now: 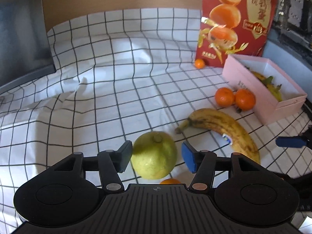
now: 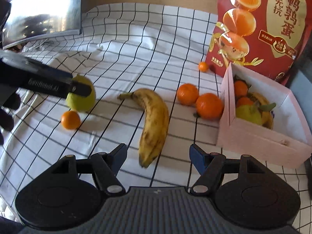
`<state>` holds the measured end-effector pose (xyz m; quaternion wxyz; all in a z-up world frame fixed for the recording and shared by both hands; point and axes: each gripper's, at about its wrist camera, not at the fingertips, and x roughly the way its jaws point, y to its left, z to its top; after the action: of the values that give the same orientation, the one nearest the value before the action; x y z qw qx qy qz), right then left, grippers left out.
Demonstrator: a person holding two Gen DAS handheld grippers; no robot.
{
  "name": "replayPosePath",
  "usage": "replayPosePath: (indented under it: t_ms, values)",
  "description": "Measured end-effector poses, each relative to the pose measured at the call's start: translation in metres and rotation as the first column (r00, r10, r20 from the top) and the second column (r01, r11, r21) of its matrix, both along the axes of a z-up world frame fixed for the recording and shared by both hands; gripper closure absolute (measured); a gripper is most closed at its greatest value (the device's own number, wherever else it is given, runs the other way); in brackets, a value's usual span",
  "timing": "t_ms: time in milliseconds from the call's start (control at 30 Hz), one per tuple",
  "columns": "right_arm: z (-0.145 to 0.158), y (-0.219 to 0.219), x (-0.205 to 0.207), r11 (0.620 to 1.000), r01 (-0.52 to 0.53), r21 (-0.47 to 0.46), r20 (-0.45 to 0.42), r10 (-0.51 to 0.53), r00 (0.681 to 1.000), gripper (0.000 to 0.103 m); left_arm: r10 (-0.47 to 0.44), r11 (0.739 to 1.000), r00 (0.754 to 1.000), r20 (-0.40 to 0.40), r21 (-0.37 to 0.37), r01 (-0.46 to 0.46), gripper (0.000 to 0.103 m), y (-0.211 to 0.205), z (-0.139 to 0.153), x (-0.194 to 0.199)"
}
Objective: Organize fruits
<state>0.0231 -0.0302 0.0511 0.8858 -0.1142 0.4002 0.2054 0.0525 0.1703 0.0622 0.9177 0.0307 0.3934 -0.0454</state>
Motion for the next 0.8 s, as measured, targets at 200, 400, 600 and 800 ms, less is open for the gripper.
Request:
replayPosePath:
  t_ms: [200,400,600,800]
  values:
    - [-0.003,0.008,-0.016,0.999,-0.032,-0.018,-0.024,0.032,0.999,0.032,0.027,0.998,1.000,-0.014,-0.057,-0.028,0.041,0.010,-0.008,0.008]
    - [-0.009,0.016,-0.031,0.995,-0.079,-0.068,-0.033,0.077,0.997,0.032,0.029,0.996,1.000,0.007,-0.084,-0.029,0.039,0.013,-0.012,0.015]
    - [-0.013,0.015,-0.035,0.994,-0.087,-0.073,-0.052,0.084,0.995,0.032,0.017,0.998,1.000,0.000,-0.063,-0.017,0.040,0.008,-0.014,0.025]
    - [-0.018,0.010,-0.033,0.997,-0.064,-0.053,-0.074,0.060,0.995,0.031,-0.006,0.999,1.000,-0.021,-0.053,0.005,0.040,0.008,-0.013,0.015]
